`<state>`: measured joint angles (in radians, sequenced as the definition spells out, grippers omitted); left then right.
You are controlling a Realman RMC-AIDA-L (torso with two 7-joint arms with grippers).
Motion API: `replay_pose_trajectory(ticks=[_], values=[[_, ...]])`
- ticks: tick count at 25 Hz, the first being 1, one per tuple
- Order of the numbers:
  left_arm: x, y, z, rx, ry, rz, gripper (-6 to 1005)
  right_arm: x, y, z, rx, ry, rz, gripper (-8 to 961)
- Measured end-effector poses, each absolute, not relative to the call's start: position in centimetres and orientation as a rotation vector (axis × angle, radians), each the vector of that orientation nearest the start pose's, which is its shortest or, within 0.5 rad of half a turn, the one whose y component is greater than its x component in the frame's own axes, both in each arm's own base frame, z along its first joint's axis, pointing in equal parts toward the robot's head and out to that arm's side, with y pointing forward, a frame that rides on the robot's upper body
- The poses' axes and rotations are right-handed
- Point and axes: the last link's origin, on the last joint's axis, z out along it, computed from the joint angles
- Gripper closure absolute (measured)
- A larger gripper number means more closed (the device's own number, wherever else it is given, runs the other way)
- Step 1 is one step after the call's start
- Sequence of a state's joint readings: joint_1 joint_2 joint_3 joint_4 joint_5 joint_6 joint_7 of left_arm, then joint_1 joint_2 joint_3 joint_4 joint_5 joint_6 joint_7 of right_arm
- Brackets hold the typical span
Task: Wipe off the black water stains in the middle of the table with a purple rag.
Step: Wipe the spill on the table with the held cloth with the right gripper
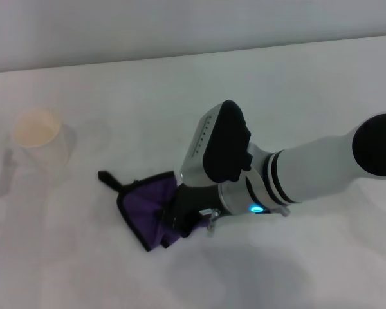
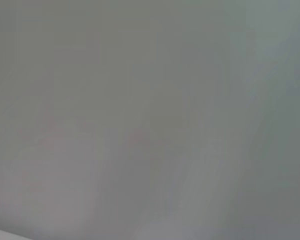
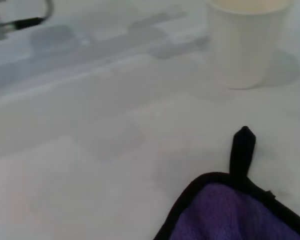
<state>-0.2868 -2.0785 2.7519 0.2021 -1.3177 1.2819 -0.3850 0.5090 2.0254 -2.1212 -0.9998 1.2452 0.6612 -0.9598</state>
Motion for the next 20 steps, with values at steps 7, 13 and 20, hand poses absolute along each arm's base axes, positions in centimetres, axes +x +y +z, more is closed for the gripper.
replay_pose_trajectory(ticks=[7, 13, 20], values=[[-35.8, 27.1, -2.2, -1.46, -0.836, -0.87, 122, 19.1, 30.1, -15.0, -2.893, 0.517, 0.003, 880], [-35.7, 27.2, -2.1, -1.462, -0.831, -0.871, 123, 20.1, 32.0, -14.1, -2.788, 0.545, 0.017, 884], [-35.6, 27.6, -1.9, -1.451, -0.824, -0.877, 123, 21.3, 35.5, -11.9, -2.647, 0.592, 0.023, 876]])
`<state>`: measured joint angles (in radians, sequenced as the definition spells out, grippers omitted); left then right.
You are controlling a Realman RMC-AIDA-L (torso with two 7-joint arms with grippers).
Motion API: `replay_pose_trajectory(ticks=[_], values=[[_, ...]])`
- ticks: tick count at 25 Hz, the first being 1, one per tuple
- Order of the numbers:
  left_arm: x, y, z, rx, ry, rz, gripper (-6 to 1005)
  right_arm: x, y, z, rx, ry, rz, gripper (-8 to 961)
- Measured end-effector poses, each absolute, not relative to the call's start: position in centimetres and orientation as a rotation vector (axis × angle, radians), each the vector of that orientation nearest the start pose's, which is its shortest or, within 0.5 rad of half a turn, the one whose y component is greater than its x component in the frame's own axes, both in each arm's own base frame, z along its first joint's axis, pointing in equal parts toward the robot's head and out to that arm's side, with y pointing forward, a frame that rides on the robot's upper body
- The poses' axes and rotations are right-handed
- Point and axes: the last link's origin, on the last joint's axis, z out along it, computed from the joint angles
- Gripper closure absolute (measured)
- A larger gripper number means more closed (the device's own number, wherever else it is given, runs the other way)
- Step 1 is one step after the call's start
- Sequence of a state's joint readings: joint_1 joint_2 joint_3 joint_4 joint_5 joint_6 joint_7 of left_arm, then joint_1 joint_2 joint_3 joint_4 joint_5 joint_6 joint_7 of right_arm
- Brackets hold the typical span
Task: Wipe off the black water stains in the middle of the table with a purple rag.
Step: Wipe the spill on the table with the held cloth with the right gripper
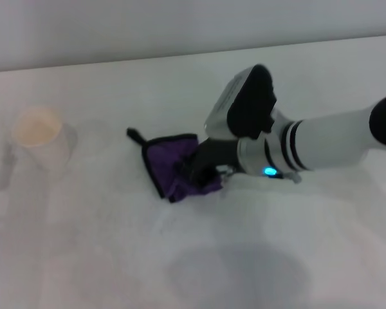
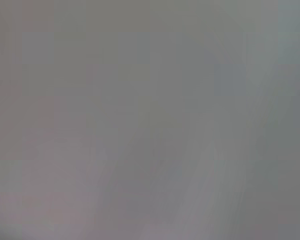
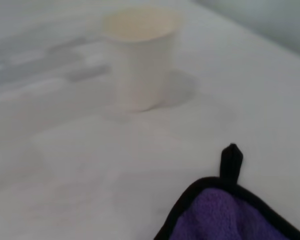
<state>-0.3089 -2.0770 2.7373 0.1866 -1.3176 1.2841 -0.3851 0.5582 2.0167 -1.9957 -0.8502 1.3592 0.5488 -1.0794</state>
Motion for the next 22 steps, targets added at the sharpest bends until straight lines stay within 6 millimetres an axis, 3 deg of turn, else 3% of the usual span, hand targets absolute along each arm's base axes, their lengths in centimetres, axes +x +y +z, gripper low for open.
replay_pose_trajectory(ticks=[4, 15, 22], values=[[-35.6, 27.8, -1.7, -1.443, -0.82, -0.879, 123, 21.5, 36.0, -11.8, -2.65, 0.608, 0.001, 868], [-35.6, 27.9, -1.6, -1.445, -0.816, -0.877, 122, 17.5, 31.8, -14.7, -2.887, 0.405, 0.011, 846], [-35.6, 28.0, -1.6, -1.445, -0.816, -0.876, 123, 19.6, 34.5, -12.6, -2.757, 0.482, 0.006, 832]])
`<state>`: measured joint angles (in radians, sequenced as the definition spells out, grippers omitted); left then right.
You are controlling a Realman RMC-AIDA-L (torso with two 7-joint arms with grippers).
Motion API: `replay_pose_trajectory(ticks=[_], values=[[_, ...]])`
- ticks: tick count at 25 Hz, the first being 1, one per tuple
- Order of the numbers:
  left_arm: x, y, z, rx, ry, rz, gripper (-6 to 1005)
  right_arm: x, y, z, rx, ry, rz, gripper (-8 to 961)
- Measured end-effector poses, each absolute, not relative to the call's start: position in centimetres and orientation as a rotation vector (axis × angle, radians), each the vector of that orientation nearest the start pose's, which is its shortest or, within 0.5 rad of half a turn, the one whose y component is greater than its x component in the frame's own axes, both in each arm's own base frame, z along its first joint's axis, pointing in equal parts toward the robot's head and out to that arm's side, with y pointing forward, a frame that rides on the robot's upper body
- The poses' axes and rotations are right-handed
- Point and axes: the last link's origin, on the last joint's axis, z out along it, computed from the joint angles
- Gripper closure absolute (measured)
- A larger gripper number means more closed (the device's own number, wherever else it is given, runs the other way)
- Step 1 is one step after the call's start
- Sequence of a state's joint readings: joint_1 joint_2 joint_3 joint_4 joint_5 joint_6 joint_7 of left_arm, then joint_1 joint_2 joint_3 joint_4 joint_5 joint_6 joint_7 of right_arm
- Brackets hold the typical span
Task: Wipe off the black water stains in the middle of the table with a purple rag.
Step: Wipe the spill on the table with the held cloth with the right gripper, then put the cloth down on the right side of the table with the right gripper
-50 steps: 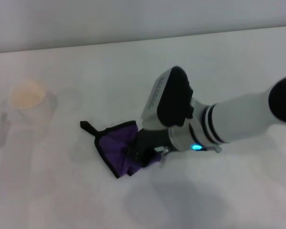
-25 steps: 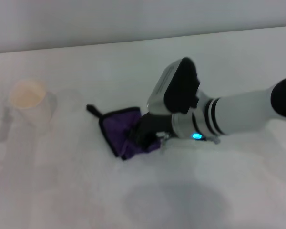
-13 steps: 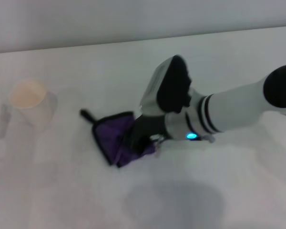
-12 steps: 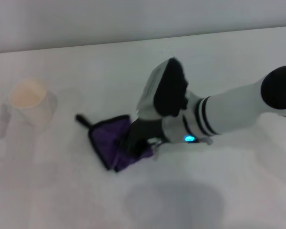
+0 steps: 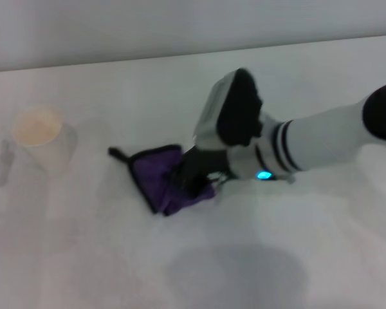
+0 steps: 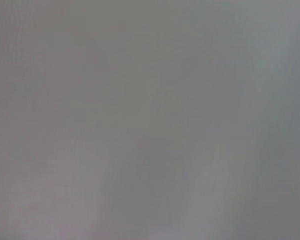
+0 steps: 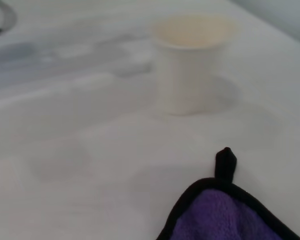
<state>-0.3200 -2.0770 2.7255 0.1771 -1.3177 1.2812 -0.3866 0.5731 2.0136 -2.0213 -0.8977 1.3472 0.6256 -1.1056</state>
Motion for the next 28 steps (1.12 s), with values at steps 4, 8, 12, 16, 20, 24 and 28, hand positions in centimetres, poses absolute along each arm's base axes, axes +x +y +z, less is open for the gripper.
replay_pose_trajectory(ticks=[4, 8, 12, 16, 20, 24, 28], values=[[-35.7, 28.1, -1.4, -1.436, -0.813, -0.876, 122, 22.1, 36.5, -9.8, -2.649, 0.53, -0.04, 824], [-35.8, 28.2, -1.3, -1.432, -0.809, -0.872, 122, 24.4, 37.6, -6.9, -2.548, 0.613, -0.046, 817], [-35.9, 28.1, -1.2, -1.43, -0.811, -0.866, 122, 25.7, 38.1, -4.7, -2.507, 0.68, -0.029, 809], [-36.1, 27.9, -1.2, -1.428, -0.812, -0.863, 123, 26.2, 38.4, -3.6, -2.488, 0.687, -0.041, 801], [-36.0, 28.0, -1.2, -1.429, -0.81, -0.865, 123, 26.7, 38.7, -2.9, -2.469, 0.673, -0.077, 793], [-36.0, 28.1, -1.2, -1.43, -0.81, -0.865, 123, 27.0, 38.9, -2.7, -2.462, 0.649, -0.12, 785], [-36.1, 27.9, -1.2, -1.427, -0.813, -0.862, 122, 26.9, 39.0, -2.7, -2.461, 0.628, -0.135, 777]])
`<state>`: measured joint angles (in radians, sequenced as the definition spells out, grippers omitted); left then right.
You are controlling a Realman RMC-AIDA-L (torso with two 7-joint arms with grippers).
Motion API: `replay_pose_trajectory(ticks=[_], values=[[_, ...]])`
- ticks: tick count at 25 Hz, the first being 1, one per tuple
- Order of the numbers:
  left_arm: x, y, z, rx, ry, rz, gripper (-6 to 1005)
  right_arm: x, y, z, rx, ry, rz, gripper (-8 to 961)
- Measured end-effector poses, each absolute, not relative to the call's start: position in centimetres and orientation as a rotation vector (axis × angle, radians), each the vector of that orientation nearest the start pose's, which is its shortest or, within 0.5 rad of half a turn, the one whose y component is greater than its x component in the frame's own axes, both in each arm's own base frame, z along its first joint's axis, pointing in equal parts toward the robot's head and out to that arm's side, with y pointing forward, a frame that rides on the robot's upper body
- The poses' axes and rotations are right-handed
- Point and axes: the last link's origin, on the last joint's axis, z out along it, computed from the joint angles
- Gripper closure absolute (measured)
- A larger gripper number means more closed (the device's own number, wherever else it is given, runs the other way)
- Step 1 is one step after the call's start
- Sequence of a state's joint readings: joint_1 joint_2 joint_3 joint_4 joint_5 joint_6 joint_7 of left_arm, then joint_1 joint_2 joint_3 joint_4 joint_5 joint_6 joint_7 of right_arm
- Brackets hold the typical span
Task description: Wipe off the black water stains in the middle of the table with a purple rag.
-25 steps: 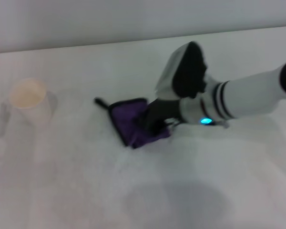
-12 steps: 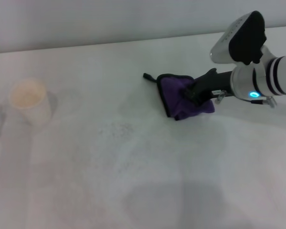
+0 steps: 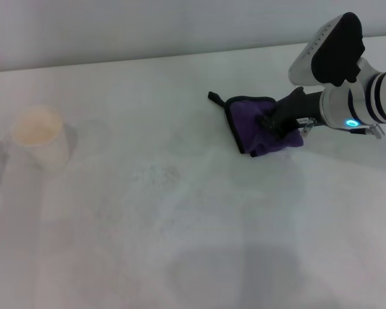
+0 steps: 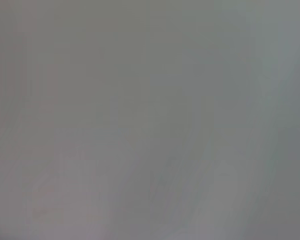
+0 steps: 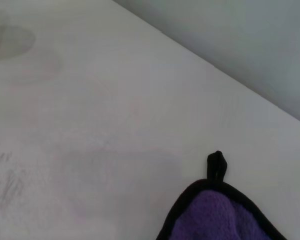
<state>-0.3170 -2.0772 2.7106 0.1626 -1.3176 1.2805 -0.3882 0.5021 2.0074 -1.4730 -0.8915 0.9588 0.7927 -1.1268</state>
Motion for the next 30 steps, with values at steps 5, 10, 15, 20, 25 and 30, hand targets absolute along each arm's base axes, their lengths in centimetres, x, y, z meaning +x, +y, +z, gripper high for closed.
replay_pose_trajectory(ticks=[5, 10, 15, 20, 25, 30], values=[[-36.0, 27.9, -1.3, -1.428, -0.815, -0.865, 122, 26.9, 39.1, -2.7, -2.453, 0.615, -0.132, 767], [-36.0, 28.0, -1.3, -1.429, -0.814, -0.865, 122, 26.6, 39.2, -2.2, -2.428, 0.588, -0.11, 757], [-36.1, 28.0, -1.1, -1.418, -0.815, -0.865, 122, 25.9, 39.2, -0.9, -2.377, 0.548, -0.049, 651], [-36.2, 27.9, -1.0, -1.408, -0.818, -0.862, 122, 25.0, 40.1, 1.3, -2.254, 0.617, 0.143, 544], [-36.1, 28.1, -1.0, -1.405, -0.817, -0.867, 122, 25.8, 40.8, 4.6, -2.085, 0.829, 0.475, 330], [-36.1, 28.1, -1.0, -1.405, -0.816, -0.869, 122, 28.9, 39.5, 8.1, -1.851, 1.073, 1.045, 169]])
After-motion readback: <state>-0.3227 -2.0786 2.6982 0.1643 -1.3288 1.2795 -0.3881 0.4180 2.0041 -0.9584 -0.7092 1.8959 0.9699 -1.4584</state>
